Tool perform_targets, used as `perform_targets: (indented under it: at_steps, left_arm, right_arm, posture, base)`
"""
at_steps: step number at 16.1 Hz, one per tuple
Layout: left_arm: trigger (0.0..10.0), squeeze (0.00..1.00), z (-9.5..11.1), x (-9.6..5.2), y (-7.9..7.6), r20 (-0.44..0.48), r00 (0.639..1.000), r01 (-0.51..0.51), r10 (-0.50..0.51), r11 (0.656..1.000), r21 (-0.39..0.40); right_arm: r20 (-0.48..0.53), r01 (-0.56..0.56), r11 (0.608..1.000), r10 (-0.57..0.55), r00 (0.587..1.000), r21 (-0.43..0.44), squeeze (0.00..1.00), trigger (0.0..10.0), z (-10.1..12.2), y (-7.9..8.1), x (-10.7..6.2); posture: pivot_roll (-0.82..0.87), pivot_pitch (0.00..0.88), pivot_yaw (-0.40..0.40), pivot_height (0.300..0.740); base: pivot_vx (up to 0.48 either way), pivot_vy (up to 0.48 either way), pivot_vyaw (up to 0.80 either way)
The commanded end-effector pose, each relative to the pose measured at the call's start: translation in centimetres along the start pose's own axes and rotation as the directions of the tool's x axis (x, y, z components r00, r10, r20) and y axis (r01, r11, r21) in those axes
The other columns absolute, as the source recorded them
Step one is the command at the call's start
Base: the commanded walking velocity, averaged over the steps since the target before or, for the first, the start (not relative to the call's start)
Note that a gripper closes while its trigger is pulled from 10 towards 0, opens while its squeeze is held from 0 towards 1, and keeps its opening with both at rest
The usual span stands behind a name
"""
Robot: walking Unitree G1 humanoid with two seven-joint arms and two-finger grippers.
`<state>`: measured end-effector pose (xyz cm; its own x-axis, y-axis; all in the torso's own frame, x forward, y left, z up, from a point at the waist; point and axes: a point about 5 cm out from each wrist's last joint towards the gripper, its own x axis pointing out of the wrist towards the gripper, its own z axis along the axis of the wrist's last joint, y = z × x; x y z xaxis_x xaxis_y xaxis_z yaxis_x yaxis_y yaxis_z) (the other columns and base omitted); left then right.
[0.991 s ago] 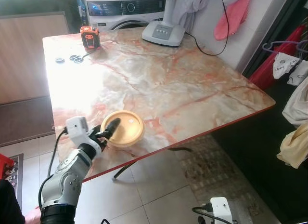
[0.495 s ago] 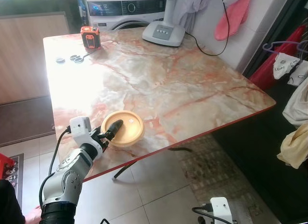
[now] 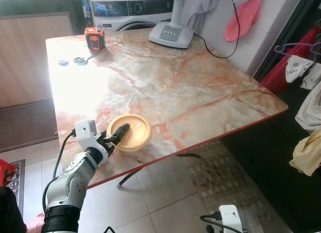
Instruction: Restocking fridge
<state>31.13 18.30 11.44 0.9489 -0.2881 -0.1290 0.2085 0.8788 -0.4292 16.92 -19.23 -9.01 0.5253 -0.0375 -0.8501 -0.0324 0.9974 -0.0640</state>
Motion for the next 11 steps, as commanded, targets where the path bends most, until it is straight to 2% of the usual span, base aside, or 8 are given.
perform_targets:
  at_steps: [1, 3, 4, 5, 6, 7, 8, 11]
  left_arm:
    - [10.0, 0.0, -0.55, 0.32, -0.39, -0.056, 0.998, 0.019, -0.014, 0.996, 0.084]
    - [9.9, 0.0, -0.61, 0.39, -0.32, -0.073, 0.997, 0.0, 0.011, 0.989, 0.149]
    - [4.5, 0.0, -0.74, 0.44, -0.25, -0.09, 0.996, -0.006, 0.026, 0.977, 0.212]
    - [2.9, 0.0, -0.85, 0.5, -0.23, -0.103, 0.994, -0.007, 0.034, 0.968, 0.252]
    - [2.8, 0.0, -0.88, 0.55, -0.2, -0.106, 0.994, -0.008, 0.037, 0.966, 0.258]
    - [4.2, 0.0, -0.94, 0.59, -0.29, -0.115, 0.993, 0.0, 0.033, 0.962, 0.273]
    - [10.0, 0.0, -1.1, 0.65, -0.45, -0.133, 0.991, 0.017, 0.023, 0.956, 0.292]
    - [10.0, 0.0, -1.15, 0.5, -0.31, -0.118, 0.993, 0.009, 0.023, 0.963, 0.27]
  right_arm:
    - [-0.008, 0.01, 1.0, -0.01, 1.0, 0.007, 0.0, 10.0, -0.15, -0.35, -0.04]
    - [-0.009, 0.009, 1.0, -0.009, 1.0, 0.005, 0.0, 10.0, -0.15, -0.36, -0.04]
    - [-0.009, 0.009, 1.0, -0.009, 1.0, 0.004, 0.0, 10.0, -0.15, -0.35, -0.04]
    - [-0.009, 0.008, 1.0, -0.008, 1.0, 0.003, 0.0, 10.0, -0.13, -0.34, -0.04]
    - [-0.01, 0.007, 1.0, -0.007, 1.0, 0.003, 0.0, 10.0, -0.13, -0.32, -0.03]
    - [-0.01, 0.007, 1.0, -0.007, 1.0, 0.004, 0.0, 10.0, -0.13, -0.3, -0.03]
    - [-0.01, 0.006, 1.0, -0.006, 1.0, 0.004, 0.0, 10.0, -0.12, -0.28, -0.03]
    - [-0.009, 0.005, 1.0, -0.005, 1.0, 0.007, 0.0, 10.0, -0.08, -0.21, -0.01]
  posture:
    - [0.04, 0.07, -0.115, 0.74]
    - [0.04, 0.074, -0.115, 0.74]
    - [0.04, 0.074, -0.115, 0.74]
    - [0.04, 0.075, -0.115, 0.74]
    - [0.04, 0.075, -0.114, 0.74]
    - [0.04, 0.075, -0.113, 0.74]
    - [0.04, 0.075, -0.112, 0.74]
    - [0.04, 0.074, -0.109, 0.74]
  base:
    - [0.0, 0.0, 0.0]
    - [0.0, 0.0, 0.0]
    - [0.0, 0.0, 0.0]
    - [0.0, 0.0, 0.0]
    - [0.0, 0.0, 0.0]
    - [0.0, 0.0, 0.0]
    - [0.0, 0.0, 0.0]
    - [0.0, 0.0, 0.0]
